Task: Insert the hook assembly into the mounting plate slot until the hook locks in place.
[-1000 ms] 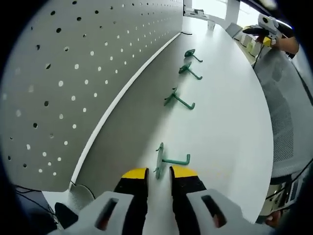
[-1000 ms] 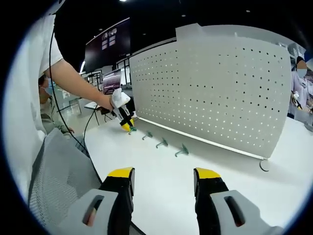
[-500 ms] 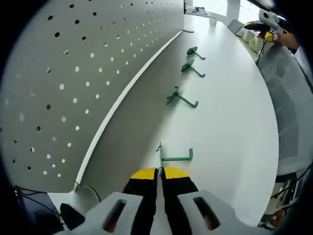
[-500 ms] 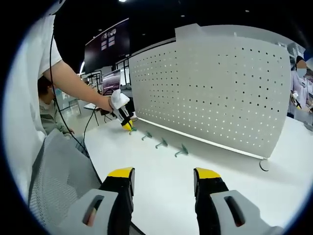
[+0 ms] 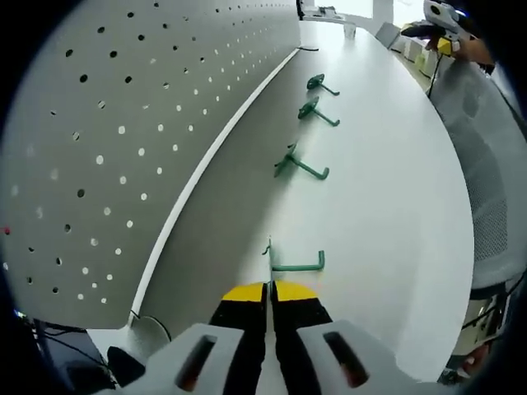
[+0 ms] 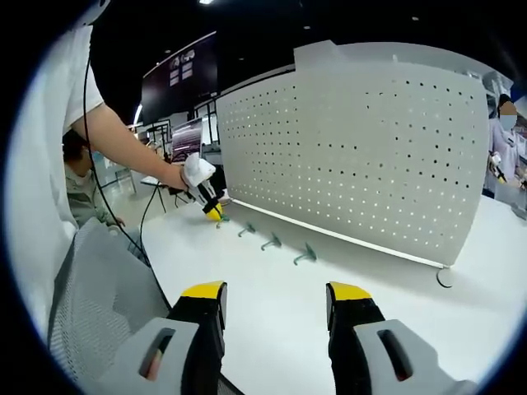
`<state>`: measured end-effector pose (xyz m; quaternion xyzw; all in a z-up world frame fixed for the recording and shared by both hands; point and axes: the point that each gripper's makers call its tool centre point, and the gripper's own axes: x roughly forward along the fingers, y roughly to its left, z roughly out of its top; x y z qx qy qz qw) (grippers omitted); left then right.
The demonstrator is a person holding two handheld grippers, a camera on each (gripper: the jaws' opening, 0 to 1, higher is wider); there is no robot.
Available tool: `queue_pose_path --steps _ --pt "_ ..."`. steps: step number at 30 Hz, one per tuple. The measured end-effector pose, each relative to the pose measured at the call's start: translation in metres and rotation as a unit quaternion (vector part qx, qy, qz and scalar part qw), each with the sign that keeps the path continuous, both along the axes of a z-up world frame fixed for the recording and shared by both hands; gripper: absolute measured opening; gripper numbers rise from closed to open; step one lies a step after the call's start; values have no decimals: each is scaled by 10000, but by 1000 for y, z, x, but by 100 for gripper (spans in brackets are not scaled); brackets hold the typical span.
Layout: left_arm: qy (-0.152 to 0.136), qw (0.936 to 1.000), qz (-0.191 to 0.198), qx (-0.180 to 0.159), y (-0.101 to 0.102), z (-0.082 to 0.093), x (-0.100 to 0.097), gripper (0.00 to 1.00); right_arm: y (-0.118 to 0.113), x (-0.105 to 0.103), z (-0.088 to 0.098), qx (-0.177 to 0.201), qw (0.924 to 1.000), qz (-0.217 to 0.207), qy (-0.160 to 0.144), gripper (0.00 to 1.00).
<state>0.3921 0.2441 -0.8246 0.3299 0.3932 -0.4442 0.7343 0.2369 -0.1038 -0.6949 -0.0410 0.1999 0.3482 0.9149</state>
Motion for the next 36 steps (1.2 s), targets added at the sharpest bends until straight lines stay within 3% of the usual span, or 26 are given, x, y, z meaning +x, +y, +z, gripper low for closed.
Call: queue_pose_path --steps 7,19,29,36 --pt "-150 9997 112 -187 -4 8 3 1 -1 0 1 13 10000 -16 -9 47" --pt "-535 9928 447 -972 -21 37 6 1 -2 1 3 54 10000 -36 -56 47" --pt "-1082 9772 841 -1622 -35 72 5 1 -2 2 7 102 9999 -38 -128 47" --pt "-1389 9676 1024 -1841 -40 88 0 1 0 1 11 150 9997 -4 -167 47"
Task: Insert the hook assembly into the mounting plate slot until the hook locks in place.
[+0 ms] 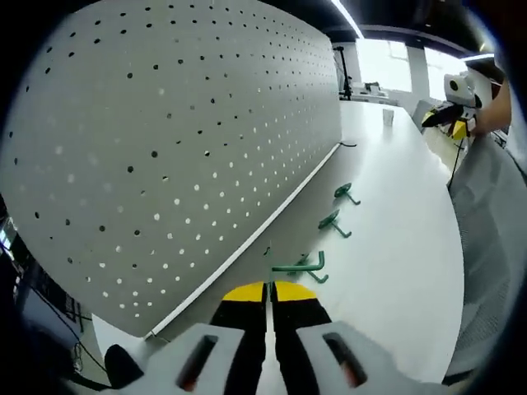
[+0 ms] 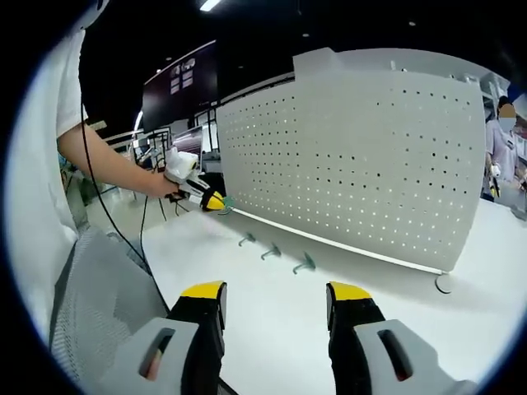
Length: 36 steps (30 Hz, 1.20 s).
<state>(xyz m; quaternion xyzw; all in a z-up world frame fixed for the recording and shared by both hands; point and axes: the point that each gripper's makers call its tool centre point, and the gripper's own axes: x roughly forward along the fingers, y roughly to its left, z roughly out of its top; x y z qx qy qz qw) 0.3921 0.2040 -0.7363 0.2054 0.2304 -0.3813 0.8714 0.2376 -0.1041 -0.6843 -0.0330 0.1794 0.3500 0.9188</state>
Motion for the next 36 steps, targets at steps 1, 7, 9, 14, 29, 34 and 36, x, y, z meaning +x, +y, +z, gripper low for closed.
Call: queue_pose_path --steps 1,7,9,14,29,34,36 --pt "-35 10000 43 -70 0 4 -1 1 1 0 0 -4 10000 13 6 47" --pt "-288 9985 259 -374 -2 23 -2 1 2 1 3 20 10000 39 -58 47" --pt "-326 9982 296 -405 -3 25 -3 1 2 1 5 19 10000 40 -80 47" --pt "-453 9968 374 -546 -7 33 -8 1 1 1 7 42 9999 30 -125 47" --pt "-837 9900 620 -954 -15 59 -17 1 4 6 19 120 9994 91 -319 47" --pt "-906 9879 684 -1054 -17 65 -21 1 9 7 26 155 9989 129 -426 47" --pt "-933 9862 730 -1155 -17 69 -21 1 11 8 28 194 9987 137 -442 47"
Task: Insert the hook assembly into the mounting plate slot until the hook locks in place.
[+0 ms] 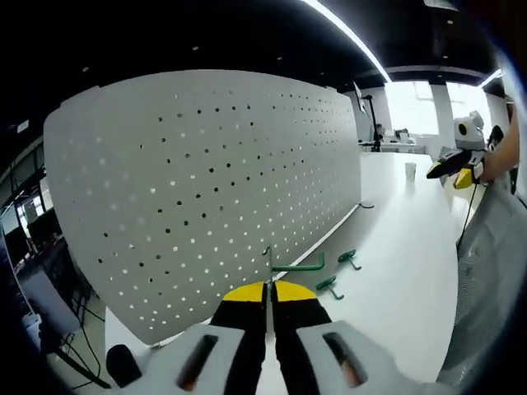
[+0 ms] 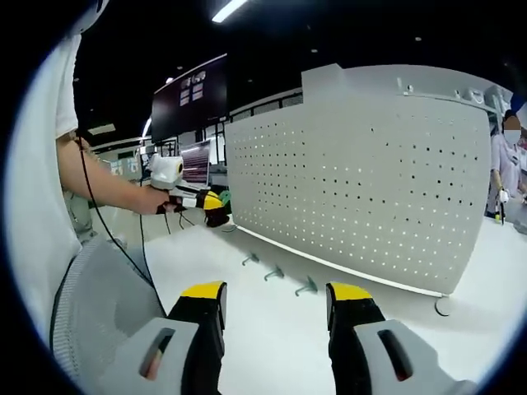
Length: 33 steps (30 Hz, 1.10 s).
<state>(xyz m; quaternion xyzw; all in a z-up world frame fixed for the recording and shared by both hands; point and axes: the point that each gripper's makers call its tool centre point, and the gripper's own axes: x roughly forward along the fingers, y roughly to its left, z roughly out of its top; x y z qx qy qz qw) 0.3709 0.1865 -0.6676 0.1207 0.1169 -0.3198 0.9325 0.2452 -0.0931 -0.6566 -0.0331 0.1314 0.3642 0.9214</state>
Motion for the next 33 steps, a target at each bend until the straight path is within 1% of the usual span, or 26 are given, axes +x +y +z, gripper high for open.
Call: queue_pose_path --steps 4,7,12,14,20,21,25,29,33 --pt "-75 10000 32 -39 -5 4 -3 1 4 2 4 31 10000 42 -50 47" --pt "-116 9998 76 -157 -9 7 -4 1 8 3 6 76 9999 77 -60 47" --pt "-138 9997 47 -219 -16 7 -7 1 11 8 11 162 9998 87 -99 46" --pt "-169 9996 48 -238 -17 8 -7 1 13 9 13 203 9997 82 -119 46" --pt "-236 9986 114 -451 -20 14 -6 1 17 14 19 299 9994 50 -157 45" --pt "-247 9982 114 -535 -22 16 -7 1 17 15 20 318 9993 40 -175 45" --pt "-247 9981 133 -557 -23 16 -8 1 19 16 22 381 9991 38 -191 45" --pt "-333 9973 147 -641 -26 22 -9 1 22 17 24 448 9988 49 -197 45" --pt "-382 9967 123 -708 -28 26 -10 1 24 17 29 642 9977 71 -185 45"
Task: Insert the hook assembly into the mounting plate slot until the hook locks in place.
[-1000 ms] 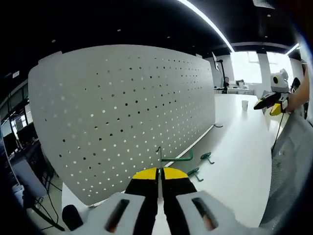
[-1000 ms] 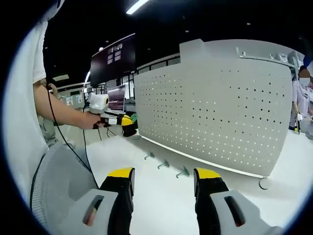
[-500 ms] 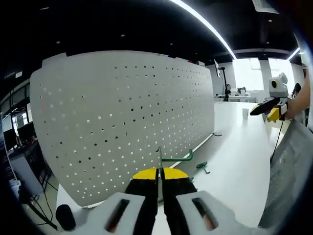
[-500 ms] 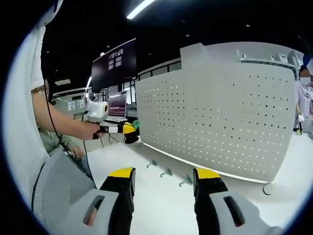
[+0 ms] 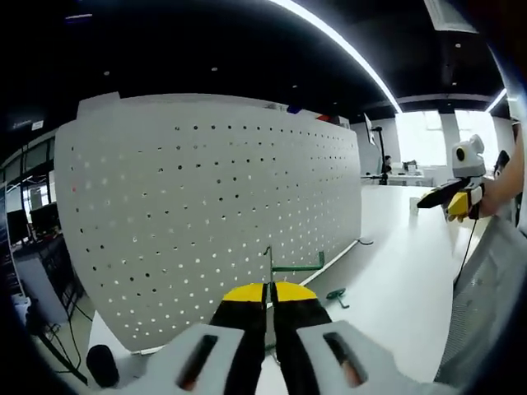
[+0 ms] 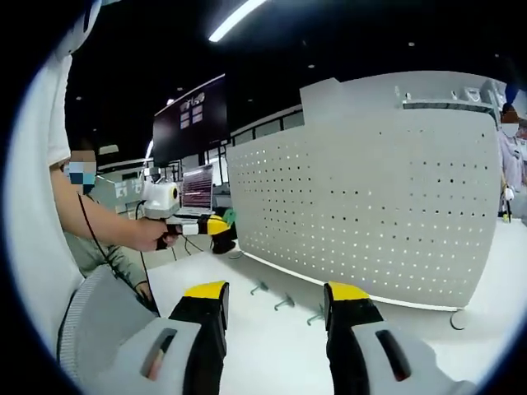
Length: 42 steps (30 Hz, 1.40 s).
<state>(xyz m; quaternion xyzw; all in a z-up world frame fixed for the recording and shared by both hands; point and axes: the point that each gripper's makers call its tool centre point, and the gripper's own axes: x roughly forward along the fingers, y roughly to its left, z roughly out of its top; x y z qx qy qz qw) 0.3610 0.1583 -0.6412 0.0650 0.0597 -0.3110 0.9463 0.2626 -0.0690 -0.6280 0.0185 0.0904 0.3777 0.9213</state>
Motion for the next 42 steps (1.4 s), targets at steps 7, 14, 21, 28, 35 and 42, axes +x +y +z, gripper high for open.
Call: queue_pose_path --steps 7,14,21,28,35,42 --pt "-103 9998 3 -189 -4 9 -2 1 3 1 6 120 9999 23 -52 43" --pt "-187 9990 31 -413 -12 19 -4 1 12 2 13 308 9994 111 -72 38" --pt "-258 9986 -144 -445 -30 23 -14 1 16 4 20 419 9989 179 -98 35" --pt "-295 9975 -161 -622 -48 29 -23 1 22 5 30 746 9970 197 -117 34" --pt "-393 9965 -119 -728 -58 40 -28 1 31 7 35 848 9959 285 -119 33" --pt "-511 9958 -202 -728 -77 51 -36 1 41 7 42 959 9946 371 -148 30"
